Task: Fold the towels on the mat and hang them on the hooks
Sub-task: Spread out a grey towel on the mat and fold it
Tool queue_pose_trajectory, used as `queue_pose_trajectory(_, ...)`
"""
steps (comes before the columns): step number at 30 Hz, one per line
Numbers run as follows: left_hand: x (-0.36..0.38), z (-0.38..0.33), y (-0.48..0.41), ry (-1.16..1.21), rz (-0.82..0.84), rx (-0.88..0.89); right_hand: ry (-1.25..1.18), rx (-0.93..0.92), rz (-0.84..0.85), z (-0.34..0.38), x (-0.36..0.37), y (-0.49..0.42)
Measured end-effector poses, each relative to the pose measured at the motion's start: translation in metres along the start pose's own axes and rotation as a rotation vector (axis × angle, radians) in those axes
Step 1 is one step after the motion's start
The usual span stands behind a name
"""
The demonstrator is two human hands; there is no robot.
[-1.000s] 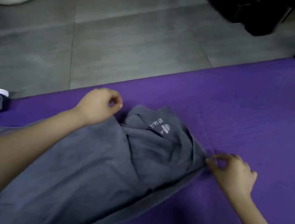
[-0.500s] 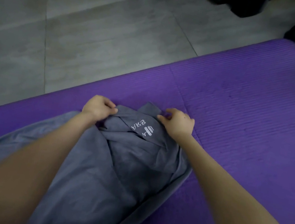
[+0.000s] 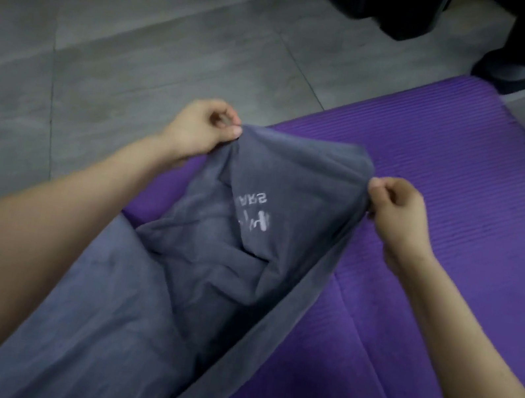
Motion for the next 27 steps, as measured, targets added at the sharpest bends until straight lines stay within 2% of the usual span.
queue_pose_trajectory(3,0.024,-0.081,-0.044,-0.125,-0.127,0.236,0.014,-0.052,-0.176,0.019,-0.049,-0.016)
queue_pose_trajectory(5,0.046,-0.13,-0.063,-0.12,-0.204,0.32,0.063,-0.067,-0.307,0.021,-0.077,-0.023)
queue_pose_trajectory(8,0.089,-0.168,-0.068,-0.206,-0.146,0.405,0.18,-0.003,-0.448,0.006,-0.113,-0.021)
queue_pose_trajectory(11,0.123,-0.151,-0.063,-0.369,-0.079,0.457,0.371,0.149,-0.519,-0.028,-0.141,-0.006)
queue_pose_trajectory(14,0.133,-0.097,-0.054,-0.441,-0.071,0.339,0.639,0.259,-0.488,-0.055,-0.152,0.011)
queue_pose_trajectory(18,0.138,-0.023,-0.025,-0.531,-0.081,0.173,0.931,-0.022,-0.401,-0.06,-0.137,0.012)
queue_pose_trajectory(20,0.141,0.001,-0.006,-0.57,-0.071,0.128,0.995,-0.054,-0.369,-0.063,-0.131,0.007)
queue_pose_trajectory(22,0.146,0.008,0.02,-0.585,-0.112,0.159,1.008,0.011,-0.36,-0.071,-0.134,-0.002)
queue_pose_trajectory(24,0.158,0.0,0.055,-0.528,-0.097,0.3,1.019,0.074,-0.347,-0.082,-0.141,-0.012)
queue_pose_trajectory(26,0.179,-0.008,0.085,-0.484,0.066,0.44,1.041,0.109,-0.309,-0.089,-0.147,-0.021)
queue_pose_trajectory(27,0.19,-0.007,0.095,-0.467,0.189,0.414,1.054,0.115,-0.284,-0.09,-0.149,-0.025)
Point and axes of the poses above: each hand's wrist, its own y-axis away from the middle knuckle, its own x-axis out of the palm, z = x × y, the point moved 5 cm from there along -y, towards the middle knuckle, and after that the axes turned 1 degree about -x, right-handed, at the moved point
